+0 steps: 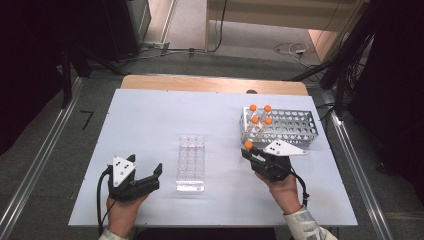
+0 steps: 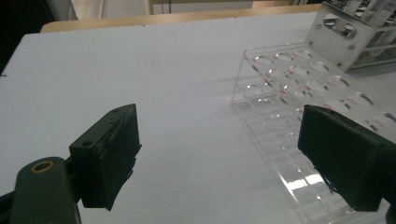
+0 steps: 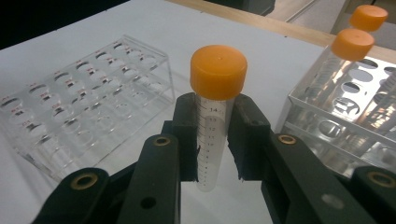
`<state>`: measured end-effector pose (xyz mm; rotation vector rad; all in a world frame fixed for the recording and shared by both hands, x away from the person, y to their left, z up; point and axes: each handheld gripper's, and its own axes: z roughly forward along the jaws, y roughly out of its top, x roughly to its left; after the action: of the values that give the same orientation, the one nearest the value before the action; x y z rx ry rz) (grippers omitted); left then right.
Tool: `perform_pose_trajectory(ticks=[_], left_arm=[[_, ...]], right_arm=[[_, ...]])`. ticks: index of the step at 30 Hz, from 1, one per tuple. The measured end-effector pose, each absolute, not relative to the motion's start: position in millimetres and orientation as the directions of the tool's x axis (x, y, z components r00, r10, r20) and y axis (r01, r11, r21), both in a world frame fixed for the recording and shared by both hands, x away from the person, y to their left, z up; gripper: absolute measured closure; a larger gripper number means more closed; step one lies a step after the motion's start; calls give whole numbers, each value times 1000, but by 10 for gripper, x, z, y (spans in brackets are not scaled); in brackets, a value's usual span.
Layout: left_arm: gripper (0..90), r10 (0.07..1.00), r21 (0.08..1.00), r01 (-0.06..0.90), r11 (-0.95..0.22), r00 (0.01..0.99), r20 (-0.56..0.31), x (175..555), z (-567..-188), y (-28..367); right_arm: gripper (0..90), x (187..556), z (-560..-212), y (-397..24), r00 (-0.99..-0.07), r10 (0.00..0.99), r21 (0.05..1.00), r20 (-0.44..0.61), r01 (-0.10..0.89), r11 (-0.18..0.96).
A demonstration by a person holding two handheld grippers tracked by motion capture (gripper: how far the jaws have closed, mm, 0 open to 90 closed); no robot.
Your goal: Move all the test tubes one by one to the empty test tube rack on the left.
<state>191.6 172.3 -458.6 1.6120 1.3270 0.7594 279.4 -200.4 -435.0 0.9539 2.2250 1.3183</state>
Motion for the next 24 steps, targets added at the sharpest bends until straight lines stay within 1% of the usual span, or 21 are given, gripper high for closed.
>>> perform_pose_trajectory(ticks=[7, 9, 14, 24], left_arm=[[174, 940, 908, 418, -33, 321, -114, 1959, -4460, 1554], [207, 930, 910, 412, -44, 349, -113, 1973, -4436, 1469], [243, 900, 908, 410, -83, 422, -108, 2019, -4393, 1243], [332, 842, 901, 417, -124, 525, -127, 2241, -4291, 783]], right_arm=[[715, 2749, -4387, -1876, -722, 692, 869, 4, 345, 354], [715, 2738, -4406, -1834, -729, 685, 866, 0, 343, 364], [715, 2723, -4434, -1772, -739, 674, 863, -1, 340, 374], [715, 2691, -4479, -1676, -756, 655, 857, -12, 330, 396]])
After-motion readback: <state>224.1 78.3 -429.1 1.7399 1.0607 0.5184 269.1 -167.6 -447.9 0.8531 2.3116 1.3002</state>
